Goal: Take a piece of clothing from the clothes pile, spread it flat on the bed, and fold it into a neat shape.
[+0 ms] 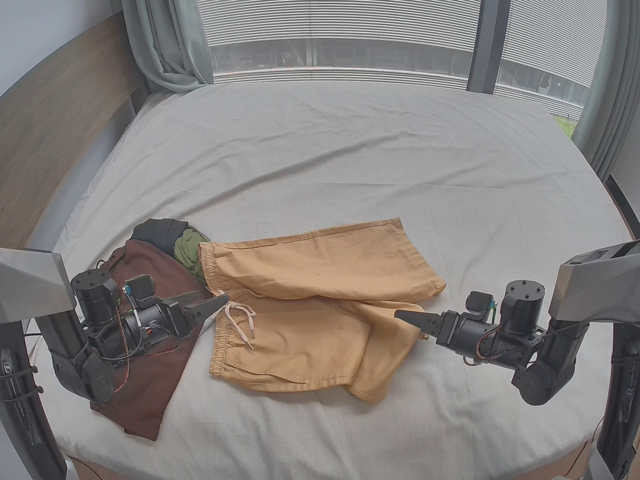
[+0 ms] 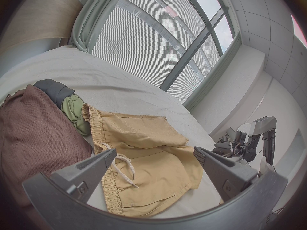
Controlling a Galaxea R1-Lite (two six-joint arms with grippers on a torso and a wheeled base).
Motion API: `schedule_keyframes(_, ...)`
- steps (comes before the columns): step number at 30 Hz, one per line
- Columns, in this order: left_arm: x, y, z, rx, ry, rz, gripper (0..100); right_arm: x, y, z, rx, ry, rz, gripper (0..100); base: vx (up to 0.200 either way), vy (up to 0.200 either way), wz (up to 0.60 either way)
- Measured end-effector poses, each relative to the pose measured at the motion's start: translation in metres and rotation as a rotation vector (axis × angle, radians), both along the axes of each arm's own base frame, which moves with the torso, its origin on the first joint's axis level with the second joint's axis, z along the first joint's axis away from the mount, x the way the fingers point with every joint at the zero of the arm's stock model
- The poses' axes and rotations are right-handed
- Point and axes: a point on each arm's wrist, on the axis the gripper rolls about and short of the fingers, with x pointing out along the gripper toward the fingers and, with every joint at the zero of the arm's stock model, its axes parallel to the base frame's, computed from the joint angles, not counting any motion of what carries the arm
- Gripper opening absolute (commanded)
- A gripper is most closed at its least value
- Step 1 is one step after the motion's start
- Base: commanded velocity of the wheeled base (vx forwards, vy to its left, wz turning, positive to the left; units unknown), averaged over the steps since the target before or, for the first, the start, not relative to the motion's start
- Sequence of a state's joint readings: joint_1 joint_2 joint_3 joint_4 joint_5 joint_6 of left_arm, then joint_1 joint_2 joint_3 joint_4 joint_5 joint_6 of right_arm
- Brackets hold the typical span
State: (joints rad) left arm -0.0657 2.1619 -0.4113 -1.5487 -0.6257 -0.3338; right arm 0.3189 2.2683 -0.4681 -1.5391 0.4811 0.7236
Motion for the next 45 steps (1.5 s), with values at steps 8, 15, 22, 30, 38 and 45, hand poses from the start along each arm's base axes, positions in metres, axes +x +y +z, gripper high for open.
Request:
schedule_keyframes(8, 0.000, 0.000, 0.000, 0.000, 0.001, -0.001, 100, 0.011, -0.030, 0.003, -0.076, -0.084, -0.072, 100, 0.000, 0.000, 0.00)
schedule_keyframes(15, 0.000, -0.001, 0.000, 0.000, 0.001, -0.002, 100, 0.018, -0.046, -0.001, -0.092, -0.075, -0.120, 100, 0.000, 0.000, 0.00)
schedule_keyframes(22, -0.001, -0.001, -0.001, 0.000, 0.004, -0.004, 100, 0.017, -0.046, -0.020, -0.112, 0.014, -0.115, 100, 0.000, 0.000, 0.00)
schedule_keyframes(30, -0.001, -0.001, -0.001, 0.000, 0.004, -0.003, 100, 0.019, -0.047, -0.040, -0.126, 0.070, -0.124, 100, 0.000, 0.000, 0.00)
schedule_keyframes(38, 0.000, -0.001, -0.001, 0.000, 0.004, -0.003, 100, 0.025, -0.046, -0.052, -0.124, 0.099, -0.156, 100, 0.000, 0.000, 0.00)
schedule_keyframes(45, 0.000, -0.001, -0.001, 0.000, 0.003, -0.003, 100, 0.036, -0.037, -0.058, -0.047, 0.156, -0.224, 100, 0.000, 0.000, 0.00)
